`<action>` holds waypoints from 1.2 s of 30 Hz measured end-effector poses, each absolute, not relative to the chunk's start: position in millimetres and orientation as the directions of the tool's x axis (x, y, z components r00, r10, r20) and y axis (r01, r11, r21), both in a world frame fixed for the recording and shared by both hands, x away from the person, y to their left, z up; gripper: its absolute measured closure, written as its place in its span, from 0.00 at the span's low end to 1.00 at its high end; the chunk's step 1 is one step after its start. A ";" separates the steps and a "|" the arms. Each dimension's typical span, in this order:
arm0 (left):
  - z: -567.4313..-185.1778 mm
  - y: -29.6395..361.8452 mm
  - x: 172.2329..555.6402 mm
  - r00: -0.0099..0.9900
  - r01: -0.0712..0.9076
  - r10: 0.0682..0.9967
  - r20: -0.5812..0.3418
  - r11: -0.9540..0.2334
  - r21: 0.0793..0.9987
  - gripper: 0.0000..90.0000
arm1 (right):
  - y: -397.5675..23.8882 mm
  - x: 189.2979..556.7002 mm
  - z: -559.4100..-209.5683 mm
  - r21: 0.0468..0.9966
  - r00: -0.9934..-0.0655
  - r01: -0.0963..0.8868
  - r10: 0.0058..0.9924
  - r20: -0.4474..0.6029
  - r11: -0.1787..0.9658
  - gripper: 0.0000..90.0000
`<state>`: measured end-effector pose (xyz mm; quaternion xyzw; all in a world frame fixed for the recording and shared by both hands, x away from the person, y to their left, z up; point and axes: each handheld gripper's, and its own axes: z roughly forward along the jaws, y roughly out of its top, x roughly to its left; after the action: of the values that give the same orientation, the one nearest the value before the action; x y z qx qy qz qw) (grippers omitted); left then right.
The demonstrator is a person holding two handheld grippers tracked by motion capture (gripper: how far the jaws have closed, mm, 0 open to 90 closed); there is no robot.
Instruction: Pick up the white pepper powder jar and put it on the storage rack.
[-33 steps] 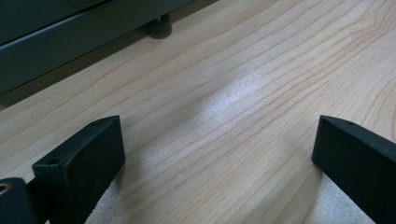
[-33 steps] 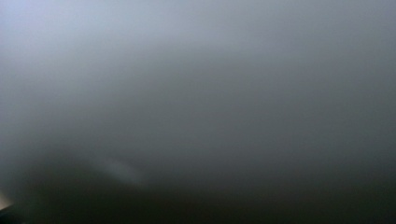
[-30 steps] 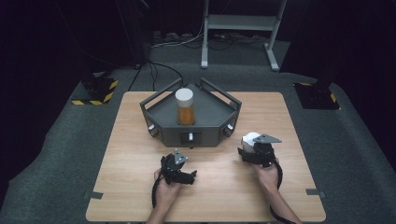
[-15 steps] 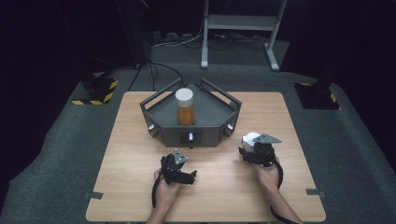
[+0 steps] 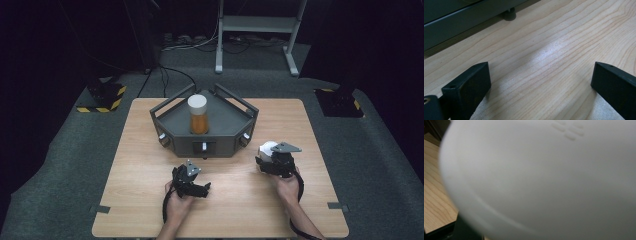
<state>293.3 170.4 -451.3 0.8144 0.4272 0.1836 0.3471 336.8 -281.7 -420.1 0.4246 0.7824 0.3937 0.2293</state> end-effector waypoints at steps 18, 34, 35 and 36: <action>-451.2 170.4 293.3 0.568 0.568 0.823 0.003 -0.395 0.722 0.03 | -282.0 340.4 -391.7 0.815 -0.603 0.446 0.797 -0.032 0.369 0.34; -451.1 170.4 293.3 0.568 0.569 0.823 0.003 -0.395 0.722 0.03 | -279.8 352.7 -357.2 0.825 -0.670 0.410 0.742 -0.016 0.388 0.34; -451.1 170.4 293.3 0.568 0.569 0.823 0.003 -0.395 0.722 0.03 | -279.2 353.9 -355.0 0.826 -0.674 0.408 0.738 -0.015 0.389 0.34; -451.1 170.4 293.3 0.568 0.569 0.823 0.003 -0.395 0.722 0.03 | -278.1 355.4 -352.1 0.826 -0.678 0.406 0.735 -0.015 0.392 0.34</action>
<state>293.3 170.4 -451.1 0.8147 0.4272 0.1836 0.3466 355.4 -278.1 -352.1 0.3514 0.8115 0.4249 0.1935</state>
